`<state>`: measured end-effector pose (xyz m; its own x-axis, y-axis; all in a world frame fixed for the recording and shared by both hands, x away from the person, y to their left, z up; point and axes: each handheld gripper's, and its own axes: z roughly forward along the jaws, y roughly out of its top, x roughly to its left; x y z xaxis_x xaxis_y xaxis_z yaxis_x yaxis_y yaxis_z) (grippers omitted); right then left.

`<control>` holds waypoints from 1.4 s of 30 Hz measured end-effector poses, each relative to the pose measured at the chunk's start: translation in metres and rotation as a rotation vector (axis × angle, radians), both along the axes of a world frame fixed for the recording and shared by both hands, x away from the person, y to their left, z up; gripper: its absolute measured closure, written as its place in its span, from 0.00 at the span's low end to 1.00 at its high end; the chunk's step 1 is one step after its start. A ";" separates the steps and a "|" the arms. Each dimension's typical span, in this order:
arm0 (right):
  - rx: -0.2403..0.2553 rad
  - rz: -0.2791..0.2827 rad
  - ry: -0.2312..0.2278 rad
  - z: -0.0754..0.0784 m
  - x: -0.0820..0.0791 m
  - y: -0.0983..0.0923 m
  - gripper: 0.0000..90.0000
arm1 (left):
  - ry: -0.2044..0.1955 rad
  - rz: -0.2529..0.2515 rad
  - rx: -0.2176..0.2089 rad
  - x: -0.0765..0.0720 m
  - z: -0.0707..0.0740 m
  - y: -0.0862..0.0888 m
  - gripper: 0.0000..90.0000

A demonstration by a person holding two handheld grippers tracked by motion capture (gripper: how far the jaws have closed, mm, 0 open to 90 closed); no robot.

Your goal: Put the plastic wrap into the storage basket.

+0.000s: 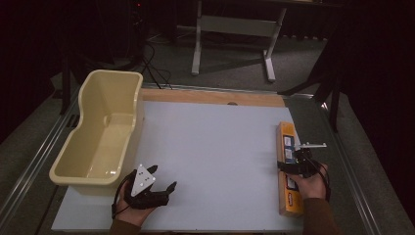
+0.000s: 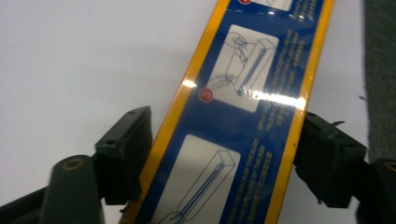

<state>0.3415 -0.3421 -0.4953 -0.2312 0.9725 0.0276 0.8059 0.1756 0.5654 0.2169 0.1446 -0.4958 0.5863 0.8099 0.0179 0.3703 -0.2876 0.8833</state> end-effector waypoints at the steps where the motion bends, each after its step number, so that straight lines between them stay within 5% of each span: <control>1: -0.013 0.033 0.003 0.001 -0.001 0.002 0.30 | -0.001 0.001 -0.001 0.000 0.000 0.000 0.20; 5: -0.070 0.154 0.027 0.005 -0.006 0.008 0.35 | 0.001 0.002 -0.004 0.000 0.000 0.001 0.21; 8: -0.095 0.191 0.067 0.009 -0.008 0.010 0.36 | 0.003 0.001 -0.012 0.000 0.001 0.001 0.21; 21: -0.060 0.158 0.234 0.013 0.014 0.011 0.34 | 0.011 -0.009 -0.012 0.000 0.000 -0.001 0.21; 32: -0.104 0.137 0.360 0.012 0.036 0.020 0.34 | 0.015 -0.010 -0.025 0.001 0.000 0.000 0.21; 42: -0.111 0.036 0.505 0.011 0.053 0.026 0.42 | 0.014 -0.007 -0.031 0.001 0.001 0.001 0.21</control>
<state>0.3945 -0.3157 -0.4846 -0.2492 0.9676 0.0417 0.9659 0.2452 0.0836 0.2175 0.1457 -0.4950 0.5921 0.8057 -0.0157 0.3810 -0.2627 0.8865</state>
